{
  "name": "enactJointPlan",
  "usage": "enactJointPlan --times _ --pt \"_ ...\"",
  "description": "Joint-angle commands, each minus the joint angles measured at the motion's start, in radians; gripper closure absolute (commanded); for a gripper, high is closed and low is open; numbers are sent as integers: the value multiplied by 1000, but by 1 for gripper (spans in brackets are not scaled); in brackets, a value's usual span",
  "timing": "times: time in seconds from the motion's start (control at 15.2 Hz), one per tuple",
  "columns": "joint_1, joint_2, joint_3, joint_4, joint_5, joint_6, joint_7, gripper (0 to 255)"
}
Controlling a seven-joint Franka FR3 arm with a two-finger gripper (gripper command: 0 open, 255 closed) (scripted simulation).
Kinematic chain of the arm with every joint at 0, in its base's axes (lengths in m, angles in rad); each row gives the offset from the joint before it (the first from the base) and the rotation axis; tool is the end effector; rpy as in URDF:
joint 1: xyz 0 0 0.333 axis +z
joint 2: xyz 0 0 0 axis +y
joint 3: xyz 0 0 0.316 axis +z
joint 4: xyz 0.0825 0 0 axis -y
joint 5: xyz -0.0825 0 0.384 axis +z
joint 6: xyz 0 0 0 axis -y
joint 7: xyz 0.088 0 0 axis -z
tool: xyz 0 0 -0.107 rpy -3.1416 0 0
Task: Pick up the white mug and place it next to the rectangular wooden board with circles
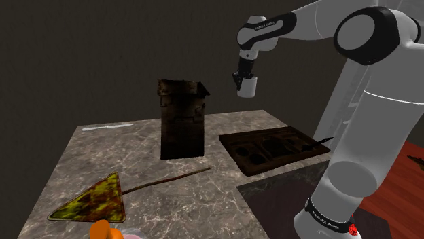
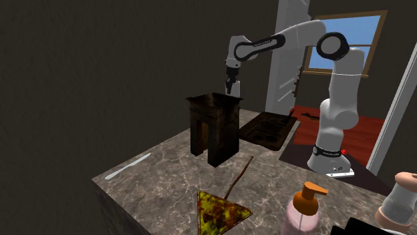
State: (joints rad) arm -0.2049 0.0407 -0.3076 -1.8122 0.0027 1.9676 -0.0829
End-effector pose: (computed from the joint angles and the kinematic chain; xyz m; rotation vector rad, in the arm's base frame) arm 0.5123 -0.2852 0.5226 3.0224 -0.6593 0.1682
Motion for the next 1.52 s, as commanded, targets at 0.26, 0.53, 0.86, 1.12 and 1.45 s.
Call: enactJointPlan --times 0.26,0.53,0.86,1.12,1.45 --pt "-76 99 -56 115 56 -22 -146 255" --pt "-76 105 -55 67 59 30 -148 255" --pt "-76 116 -53 14 65 94 -152 255" --pt "-77 129 -52 -24 72 145 -157 255" --pt "-78 150 -50 -66 83 206 -165 255"
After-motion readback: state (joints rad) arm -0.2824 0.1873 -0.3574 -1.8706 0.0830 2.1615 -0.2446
